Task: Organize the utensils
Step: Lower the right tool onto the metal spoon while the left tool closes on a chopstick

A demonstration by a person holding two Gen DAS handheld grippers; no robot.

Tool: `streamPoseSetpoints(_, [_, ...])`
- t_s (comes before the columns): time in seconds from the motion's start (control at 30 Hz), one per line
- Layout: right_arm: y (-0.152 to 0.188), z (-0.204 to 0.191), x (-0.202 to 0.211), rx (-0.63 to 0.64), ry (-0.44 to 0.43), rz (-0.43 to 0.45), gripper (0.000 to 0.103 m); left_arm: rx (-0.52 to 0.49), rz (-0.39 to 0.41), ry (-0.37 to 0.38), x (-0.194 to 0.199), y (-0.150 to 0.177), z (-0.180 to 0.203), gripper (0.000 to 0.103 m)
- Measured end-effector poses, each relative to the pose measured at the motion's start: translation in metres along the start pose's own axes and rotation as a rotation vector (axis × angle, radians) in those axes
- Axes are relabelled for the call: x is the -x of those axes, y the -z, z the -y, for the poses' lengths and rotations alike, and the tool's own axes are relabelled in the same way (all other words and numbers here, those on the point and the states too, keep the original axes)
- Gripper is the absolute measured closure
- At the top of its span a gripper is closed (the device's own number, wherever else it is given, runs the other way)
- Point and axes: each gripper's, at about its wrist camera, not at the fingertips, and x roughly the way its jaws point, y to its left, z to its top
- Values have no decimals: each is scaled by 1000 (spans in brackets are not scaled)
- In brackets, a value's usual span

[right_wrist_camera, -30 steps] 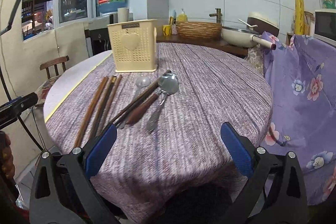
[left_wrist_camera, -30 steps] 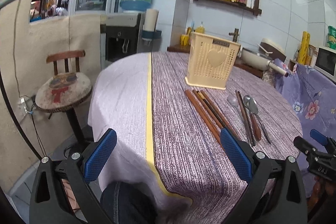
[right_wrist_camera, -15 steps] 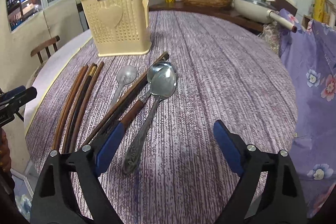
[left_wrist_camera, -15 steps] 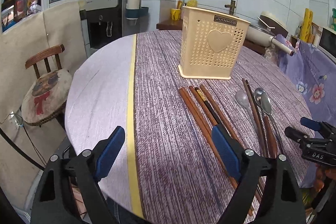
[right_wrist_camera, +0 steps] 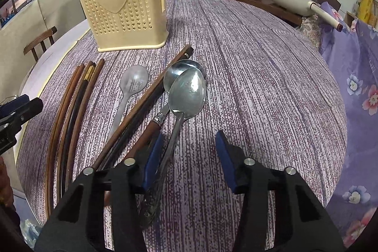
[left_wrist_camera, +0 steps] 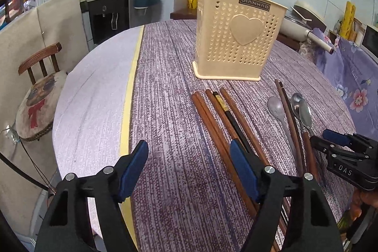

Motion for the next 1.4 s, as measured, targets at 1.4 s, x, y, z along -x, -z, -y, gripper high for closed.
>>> streamPoseSetpoints(1.4, [-43, 3, -29, 106, -81, -71, 63, -15, -167, -64, -53, -28, 7, 46])
